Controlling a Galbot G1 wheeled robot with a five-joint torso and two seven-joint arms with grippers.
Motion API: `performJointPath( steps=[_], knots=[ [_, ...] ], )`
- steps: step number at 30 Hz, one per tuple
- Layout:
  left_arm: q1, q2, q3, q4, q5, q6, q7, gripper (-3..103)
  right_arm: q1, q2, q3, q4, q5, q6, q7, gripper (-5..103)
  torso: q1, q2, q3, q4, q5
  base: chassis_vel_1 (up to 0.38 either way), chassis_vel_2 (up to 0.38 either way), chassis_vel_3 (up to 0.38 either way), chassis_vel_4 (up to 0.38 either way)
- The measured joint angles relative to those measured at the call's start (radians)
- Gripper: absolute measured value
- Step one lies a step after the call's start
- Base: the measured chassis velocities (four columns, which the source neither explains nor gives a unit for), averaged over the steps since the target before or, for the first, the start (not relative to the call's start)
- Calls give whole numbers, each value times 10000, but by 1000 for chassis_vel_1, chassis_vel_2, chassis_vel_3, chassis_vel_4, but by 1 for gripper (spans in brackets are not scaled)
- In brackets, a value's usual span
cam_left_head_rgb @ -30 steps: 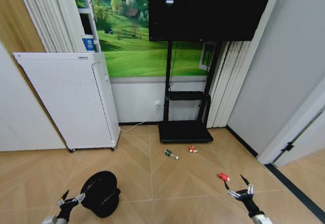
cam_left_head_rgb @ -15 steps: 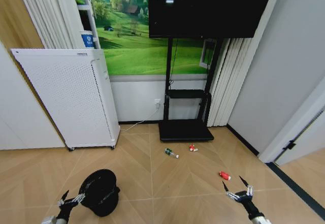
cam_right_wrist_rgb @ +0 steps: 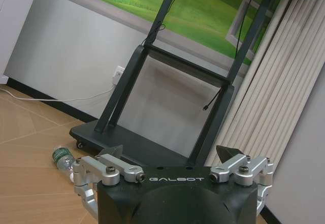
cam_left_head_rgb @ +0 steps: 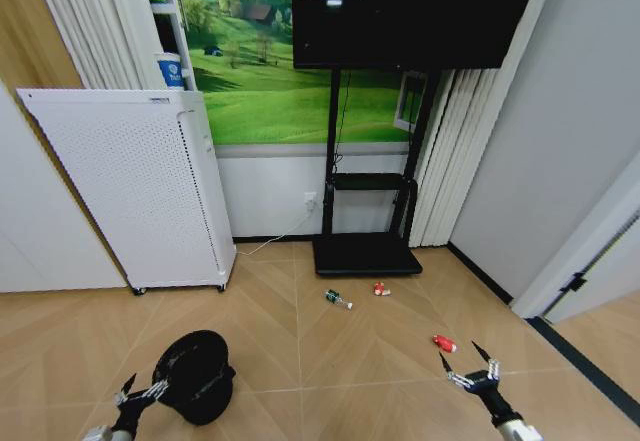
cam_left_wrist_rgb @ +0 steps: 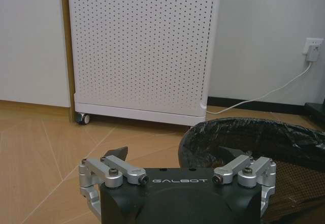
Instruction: Pick up the trash bin and place the garbage on the floor into it.
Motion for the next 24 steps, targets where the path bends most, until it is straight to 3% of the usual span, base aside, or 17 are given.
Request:
performJointPath(
  steps=[5, 15, 19, 24],
  knots=[
    [-5, 4, -34, -37, -172, -157, 52, 100, -58, 42, 4, -81, -36, 0, 3, 100, -34, -162, -123, -1, -7, 0, 0, 0, 0],
    [100, -71, -103, -126, -242, -214, 154, 100, -168, 189, 19, -102, -90, 0, 17, 100, -34, -169, -132, -1, -11, 0, 0, 0, 0],
    [180, -108, -188, -323, -390, -201, 255, 100, -248, 199, 73, -41, 371, 1, -188, 100, -27, -153, -118, -1, -18, 0, 0, 0, 0],
    [315, 58, -328, -1527, -1489, 189, 125, 100, -283, 71, 121, 332, 641, 3, -217, 100, -19, -130, -105, -1, -10, 0, 0, 0, 0]
  ],
)
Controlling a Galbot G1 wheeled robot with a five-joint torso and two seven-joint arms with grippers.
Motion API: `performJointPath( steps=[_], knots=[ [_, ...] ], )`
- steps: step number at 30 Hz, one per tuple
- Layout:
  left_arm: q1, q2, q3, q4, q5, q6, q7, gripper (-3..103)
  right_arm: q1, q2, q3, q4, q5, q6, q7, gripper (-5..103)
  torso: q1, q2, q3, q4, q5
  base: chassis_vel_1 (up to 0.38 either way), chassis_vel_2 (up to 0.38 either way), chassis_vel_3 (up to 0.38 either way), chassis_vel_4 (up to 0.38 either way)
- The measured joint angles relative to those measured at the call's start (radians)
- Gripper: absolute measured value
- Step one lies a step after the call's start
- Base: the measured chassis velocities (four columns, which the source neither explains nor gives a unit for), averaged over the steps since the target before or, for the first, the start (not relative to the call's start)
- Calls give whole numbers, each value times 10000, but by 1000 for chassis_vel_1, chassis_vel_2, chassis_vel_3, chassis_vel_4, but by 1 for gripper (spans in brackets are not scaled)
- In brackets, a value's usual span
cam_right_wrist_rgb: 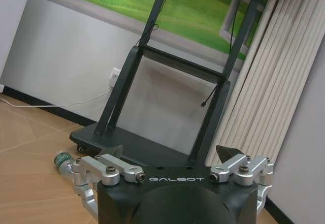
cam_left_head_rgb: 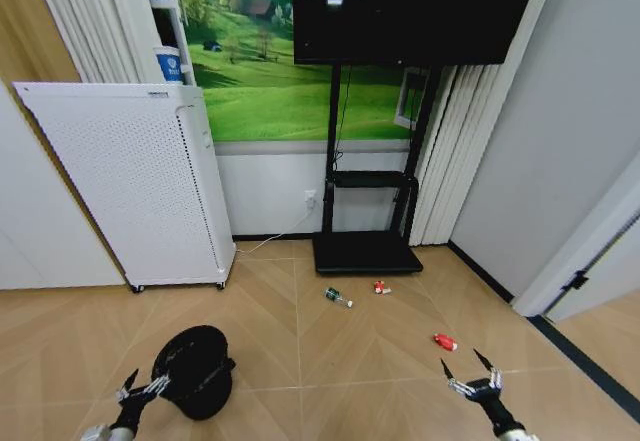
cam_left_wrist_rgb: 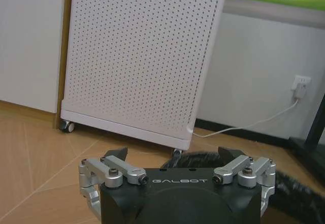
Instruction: Pick up the trash bin and place the garbage on the floor into it.
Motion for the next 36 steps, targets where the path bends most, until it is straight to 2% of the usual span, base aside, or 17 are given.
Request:
performJointPath(
  steps=[5, 12, 17, 23, 29, 36],
  knots=[
    [255, 165, -80, -832, -897, 430, -265, 100, 187, -79, -93, -139, 10, 0, 18, 100, 4, 15, 10, -2, 3, 0, 0, 0, 0],
    [853, 96, -332, -1109, -1413, 635, -315, 100, 416, -83, -255, -503, -26, 0, 52, 100, 8, 26, 19, 1, 1, 0, 0, 0, 0],
    [1751, 74, -859, -1899, -2093, 1047, -729, 100, 703, -56, -507, -965, -142, 0, 90, 100, 10, 37, 25, 1, 2, 0, 0, 0, 0],
    [1864, 363, -1023, -1777, -2611, 1280, -934, 100, 827, 66, -720, -1140, -314, 0, 213, 100, 12, 44, 30, 2, 3, 0, 0, 0, 0],
    [1073, 818, -251, -1279, -2957, 1485, -1205, 100, 691, 228, -775, -1240, -627, 0, 302, 100, 14, 50, 35, -1, 0, 0, 0, 0, 0],
    [732, 1146, 395, -1145, -3167, 1698, -1516, 100, 479, 314, -625, -1170, -922, 0, 484, 100, 16, 54, 37, -2, 2, 0, 0, 0, 0]
  ],
)
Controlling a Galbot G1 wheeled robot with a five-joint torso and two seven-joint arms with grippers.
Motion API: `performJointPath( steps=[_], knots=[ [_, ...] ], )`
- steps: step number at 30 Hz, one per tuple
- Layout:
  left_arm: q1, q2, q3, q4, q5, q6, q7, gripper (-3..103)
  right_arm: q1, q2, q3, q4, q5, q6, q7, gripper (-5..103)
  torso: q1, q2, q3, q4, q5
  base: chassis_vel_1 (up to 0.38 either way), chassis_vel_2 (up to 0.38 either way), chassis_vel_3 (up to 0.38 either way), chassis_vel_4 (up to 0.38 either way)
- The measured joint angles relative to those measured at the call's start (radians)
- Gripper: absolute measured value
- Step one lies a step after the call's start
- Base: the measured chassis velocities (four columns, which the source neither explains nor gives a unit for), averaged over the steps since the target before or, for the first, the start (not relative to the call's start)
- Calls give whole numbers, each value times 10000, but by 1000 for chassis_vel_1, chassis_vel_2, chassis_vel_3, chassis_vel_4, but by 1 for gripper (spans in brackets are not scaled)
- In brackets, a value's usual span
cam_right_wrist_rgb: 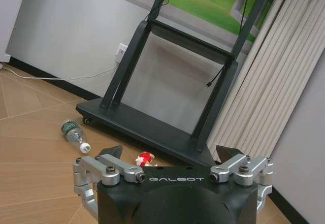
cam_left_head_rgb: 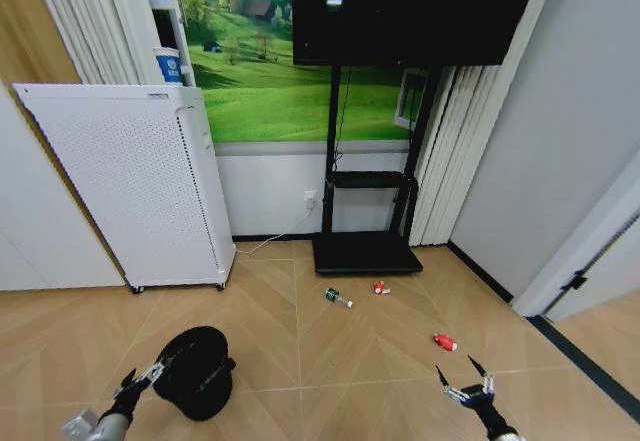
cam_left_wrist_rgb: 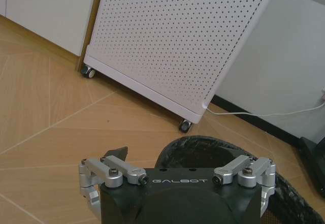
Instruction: Pick up the trash bin and place the garbage on the floor into it.
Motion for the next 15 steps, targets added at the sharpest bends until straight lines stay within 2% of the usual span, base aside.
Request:
performJointPath(
  steps=[15],
  knots=[
    [-186, -96, 363, 470, 4, 1, 100, 100, -778, 331, 676, 252, -326, 5, 74, 100, 1, 6, 3, 0, 1, 0, 0, 0, 0]
  ],
)
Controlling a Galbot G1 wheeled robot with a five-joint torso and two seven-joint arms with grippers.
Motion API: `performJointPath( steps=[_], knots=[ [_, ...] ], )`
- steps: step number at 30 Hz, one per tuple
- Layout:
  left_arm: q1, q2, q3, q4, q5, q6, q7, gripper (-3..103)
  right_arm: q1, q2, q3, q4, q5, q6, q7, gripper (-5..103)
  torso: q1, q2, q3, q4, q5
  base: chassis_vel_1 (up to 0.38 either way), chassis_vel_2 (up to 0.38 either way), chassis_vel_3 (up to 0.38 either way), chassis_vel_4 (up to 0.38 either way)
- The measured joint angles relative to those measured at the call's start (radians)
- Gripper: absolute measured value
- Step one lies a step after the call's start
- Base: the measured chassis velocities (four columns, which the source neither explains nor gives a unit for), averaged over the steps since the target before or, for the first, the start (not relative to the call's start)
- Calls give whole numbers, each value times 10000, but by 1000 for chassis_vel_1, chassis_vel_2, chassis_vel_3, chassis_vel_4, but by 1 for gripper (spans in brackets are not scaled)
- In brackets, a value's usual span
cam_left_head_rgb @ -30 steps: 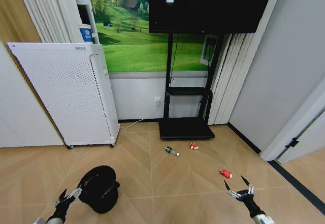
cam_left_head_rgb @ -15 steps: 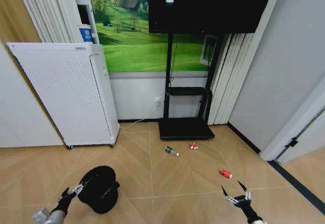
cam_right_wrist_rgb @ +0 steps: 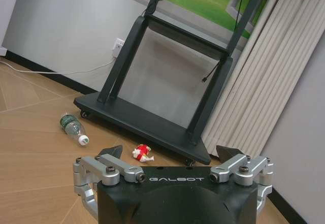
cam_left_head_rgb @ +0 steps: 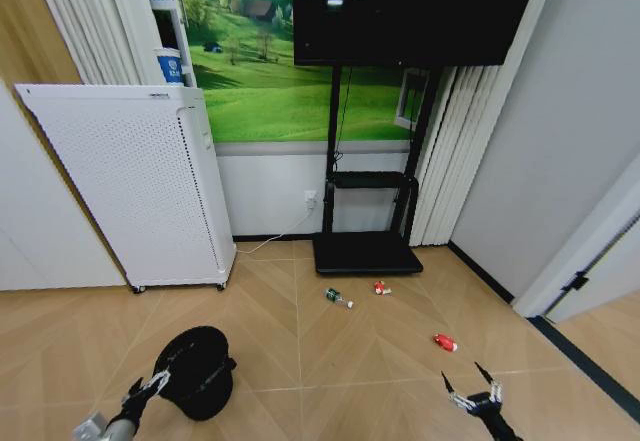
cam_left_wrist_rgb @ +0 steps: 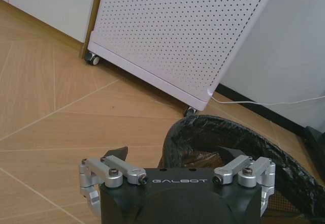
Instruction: Pick up the trash bin and place the garbage on the floor into it.
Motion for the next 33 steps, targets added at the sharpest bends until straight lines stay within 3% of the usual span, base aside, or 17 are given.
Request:
performJointPath(
  steps=[9, 13, 17, 20, 24, 25, 26, 27, 33],
  knots=[
    [-93, -69, 192, 283, -2, -7, 81, 86, -206, -53, 319, 209, 93, 5, 52, 100, 1, 1, 1, 2, -2, 0, 0, 0, 0],
    [-149, -171, 295, 303, -22, -150, 2, 64, -379, 29, 457, 306, 152, 6, 113, 100, 1, 2, 2, 1, -2, 0, 0, 0, 0],
    [-134, -182, 294, 308, -29, -208, 51, 54, -410, 84, 483, 326, 161, 6, 151, 100, 1, 2, 2, 1, 0, 0, 0, 0, 0],
    [-104, -193, 255, 333, -94, -310, 123, 38, -434, 93, 554, 377, 186, 6, 174, 100, 1, 3, 3, 1, -1, 0, 0, 0, 0],
    [-66, -212, 230, 331, -106, -340, 153, 32, -474, 90, 599, 455, 215, 6, 176, 100, 1, 3, 3, 1, 0, 0, 0, 0, 0],
    [-51, -235, 213, 325, -125, -359, 155, 22, -499, 82, 635, 498, 223, 7, 179, 100, 1, 3, 3, 2, -1, 0, 0, 0, 0],
    [-19, -270, 180, 283, -171, -372, 156, 22, -523, 74, 680, 552, 231, 6, 198, 100, 1, 3, 3, 2, -2, 0, 0, 0, 0],
    [17, -296, 148, 248, -184, -389, 156, 11, -540, 68, 719, 599, 229, 7, 214, 100, 1, 3, 3, 1, -1, 0, 0, 0, 0],
    [140, -323, 15, 60, -189, -412, 165, 7, -548, 30, 854, 737, 206, 7, 330, 100, 1, 3, 4, 2, -5, 0, 0, 0, 0]
  ],
)
